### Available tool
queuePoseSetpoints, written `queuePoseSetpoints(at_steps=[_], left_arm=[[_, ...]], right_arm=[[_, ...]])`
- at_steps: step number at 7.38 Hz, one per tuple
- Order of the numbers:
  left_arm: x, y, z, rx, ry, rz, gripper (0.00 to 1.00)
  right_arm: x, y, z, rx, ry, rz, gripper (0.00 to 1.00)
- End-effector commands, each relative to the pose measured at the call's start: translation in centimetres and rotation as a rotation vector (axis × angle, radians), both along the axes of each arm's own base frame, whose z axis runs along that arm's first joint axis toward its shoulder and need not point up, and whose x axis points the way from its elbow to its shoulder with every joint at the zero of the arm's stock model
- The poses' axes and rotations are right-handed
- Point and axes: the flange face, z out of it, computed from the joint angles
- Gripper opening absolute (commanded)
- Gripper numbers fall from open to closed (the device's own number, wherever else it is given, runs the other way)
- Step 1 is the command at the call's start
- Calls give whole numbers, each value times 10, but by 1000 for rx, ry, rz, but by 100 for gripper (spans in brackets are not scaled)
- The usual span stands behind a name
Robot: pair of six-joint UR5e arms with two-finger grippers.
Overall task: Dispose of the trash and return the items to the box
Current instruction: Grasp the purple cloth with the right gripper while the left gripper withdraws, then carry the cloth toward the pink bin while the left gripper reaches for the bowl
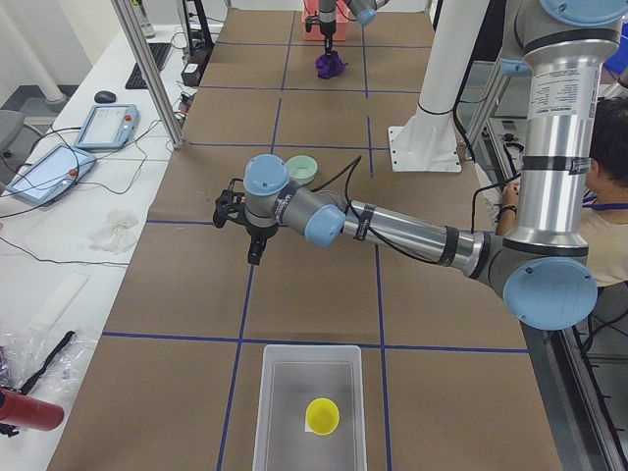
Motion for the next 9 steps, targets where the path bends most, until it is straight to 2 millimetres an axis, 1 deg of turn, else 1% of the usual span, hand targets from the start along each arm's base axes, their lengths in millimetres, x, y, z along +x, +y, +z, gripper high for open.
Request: queuePoseSetpoints(at_steps=[1,2,3,4,5,6,7,8,9], left_arm=[[57,3,-34,-76,66,-13,80],[92,0,-64,-117,110,-20,84],[143,-4,-98,-147,137,1,94],[178,1,-116,-181,139,-9,95],[228,5,-147,-212,157,-10,99],[260,14,-158,-233,154,-19,99],[276,18,-166,-249,161,-10,99],[301,24,-178,-273,172,7,99],[321,25,-191,-274,173,-14,99]], right_arm=[[54,-6,-24,9,-58,80,0],[97,-10,-24,-2,-120,109,0],[142,-12,-15,22,-108,122,0],[192,-9,-2,63,-74,111,0],[256,-2,10,122,-39,84,0],[301,8,18,132,-16,60,0],[341,5,13,161,21,38,0],[382,12,19,148,131,-1,0],[418,4,27,177,193,-54,0]])
